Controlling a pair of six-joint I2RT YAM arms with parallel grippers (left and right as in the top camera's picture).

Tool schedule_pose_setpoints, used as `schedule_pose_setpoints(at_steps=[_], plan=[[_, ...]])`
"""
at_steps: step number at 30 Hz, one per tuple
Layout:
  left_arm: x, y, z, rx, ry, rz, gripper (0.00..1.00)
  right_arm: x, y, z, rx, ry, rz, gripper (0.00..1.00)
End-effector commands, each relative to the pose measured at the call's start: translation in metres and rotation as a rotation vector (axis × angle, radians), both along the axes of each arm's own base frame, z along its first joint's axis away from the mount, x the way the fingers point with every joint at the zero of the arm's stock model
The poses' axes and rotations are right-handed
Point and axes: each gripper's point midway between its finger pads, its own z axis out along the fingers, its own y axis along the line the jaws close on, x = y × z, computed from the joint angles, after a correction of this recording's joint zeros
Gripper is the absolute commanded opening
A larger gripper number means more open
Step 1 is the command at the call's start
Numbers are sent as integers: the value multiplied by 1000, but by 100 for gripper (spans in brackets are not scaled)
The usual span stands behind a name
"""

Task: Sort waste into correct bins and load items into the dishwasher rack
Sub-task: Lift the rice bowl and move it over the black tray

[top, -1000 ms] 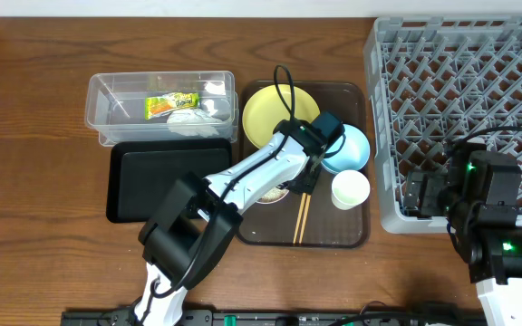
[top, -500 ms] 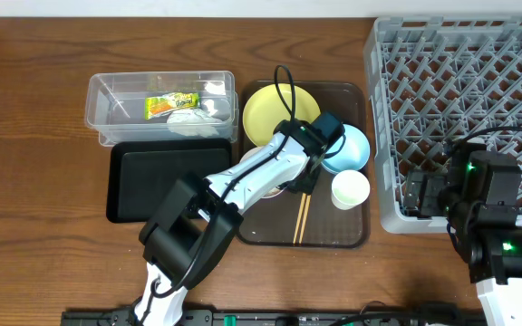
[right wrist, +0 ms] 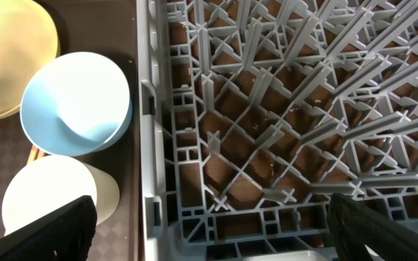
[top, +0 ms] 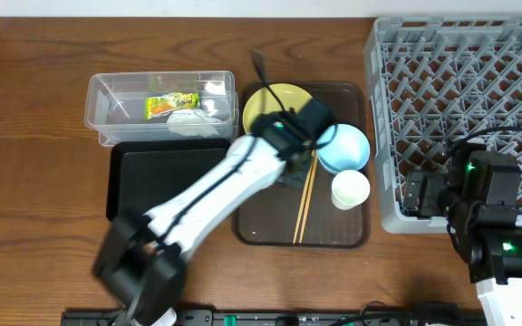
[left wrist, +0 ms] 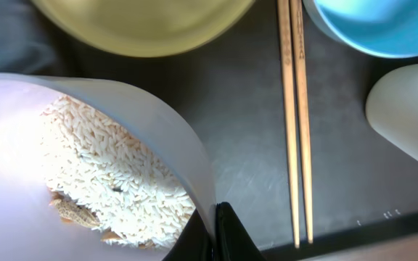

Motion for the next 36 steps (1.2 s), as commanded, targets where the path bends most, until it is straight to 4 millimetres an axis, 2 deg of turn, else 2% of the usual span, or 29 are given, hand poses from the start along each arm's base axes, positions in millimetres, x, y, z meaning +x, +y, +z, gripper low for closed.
schedule_pose_setpoints(at_steps=[1, 7, 13, 19, 24, 32, 36], plan=[[8, 23, 24, -50, -10, 52, 6, 3, 5, 10, 9, -26, 12, 99], [16, 62, 38, -239, 93, 115, 6, 3, 5, 10, 9, -27, 12, 99], [22, 97, 26, -470, 196, 171, 6, 3, 5, 10, 9, -26, 12, 99], [18, 120, 20, -761, 229, 151, 6, 3, 5, 10, 9, -26, 12, 99], [13, 131, 35, -1056, 186, 134, 6, 3, 5, 10, 9, -25, 12, 99], [7, 165, 38, -1296, 160, 316, 6, 2, 5, 9, 9, -22, 12, 99], [8, 180, 40, -1356, 162, 414, 6, 2, 5, 9, 9, -22, 12, 99]])
